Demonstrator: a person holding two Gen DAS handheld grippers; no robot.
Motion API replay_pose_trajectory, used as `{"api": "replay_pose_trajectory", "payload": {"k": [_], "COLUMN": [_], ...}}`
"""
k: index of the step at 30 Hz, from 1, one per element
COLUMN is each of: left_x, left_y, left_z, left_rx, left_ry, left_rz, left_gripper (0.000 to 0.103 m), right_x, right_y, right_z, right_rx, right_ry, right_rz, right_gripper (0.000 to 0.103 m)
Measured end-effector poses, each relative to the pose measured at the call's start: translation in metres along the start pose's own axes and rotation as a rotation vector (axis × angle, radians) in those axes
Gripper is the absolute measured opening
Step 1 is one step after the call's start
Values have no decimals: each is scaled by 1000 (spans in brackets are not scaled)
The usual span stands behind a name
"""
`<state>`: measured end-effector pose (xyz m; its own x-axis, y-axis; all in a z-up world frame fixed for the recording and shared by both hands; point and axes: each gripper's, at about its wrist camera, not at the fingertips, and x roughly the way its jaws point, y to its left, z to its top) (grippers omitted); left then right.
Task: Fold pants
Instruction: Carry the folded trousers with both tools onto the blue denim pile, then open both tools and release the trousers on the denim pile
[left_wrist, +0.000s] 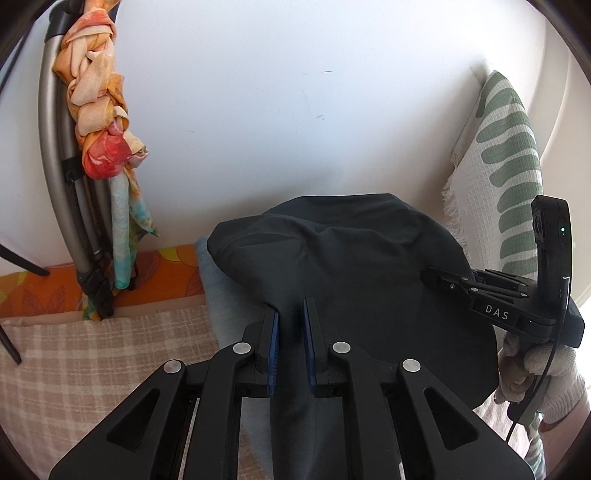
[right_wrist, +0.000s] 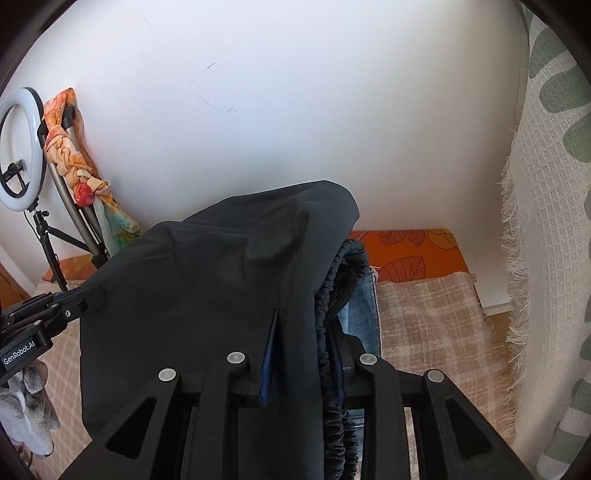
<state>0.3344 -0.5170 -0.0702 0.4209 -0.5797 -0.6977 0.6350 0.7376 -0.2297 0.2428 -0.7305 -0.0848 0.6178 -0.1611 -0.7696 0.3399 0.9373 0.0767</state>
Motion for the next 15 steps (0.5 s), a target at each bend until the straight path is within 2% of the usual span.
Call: {"api": "replay_pose_trajectory", "payload": {"k": [1,2,3,5,7,11,15], "left_x": [-1,-3,-4,-10,-15,-25,-36], "left_y": [2,4,5,7,8,6,1], "left_z": [0,0,-1,-2,-4,-8,-13], "left_rx": [-2,-1,1,4,9,15,23], "left_ry": [1,4,9,2,0,3,0], "left_rz": [0,0,6,27,29,23,19], "left_gripper": [14,21,38,55,55,55,55], "right_x": [-2,-3,-5,-10,-15,-28,-40], "right_y": [0,-1,-3,-4,-5,-4,0], "right_z": [0,0,0,-2,-4,-10,-16], "right_rx": [-6,-2,0,-4,-2,-1,-12], "right_ry": [-4,-5,-7,-15,-23,-40,-52], "right_rz": [-25,-35,-48,-79,-91,-103,-95], "right_gripper": [41,42,42,47,59,60,66]}}
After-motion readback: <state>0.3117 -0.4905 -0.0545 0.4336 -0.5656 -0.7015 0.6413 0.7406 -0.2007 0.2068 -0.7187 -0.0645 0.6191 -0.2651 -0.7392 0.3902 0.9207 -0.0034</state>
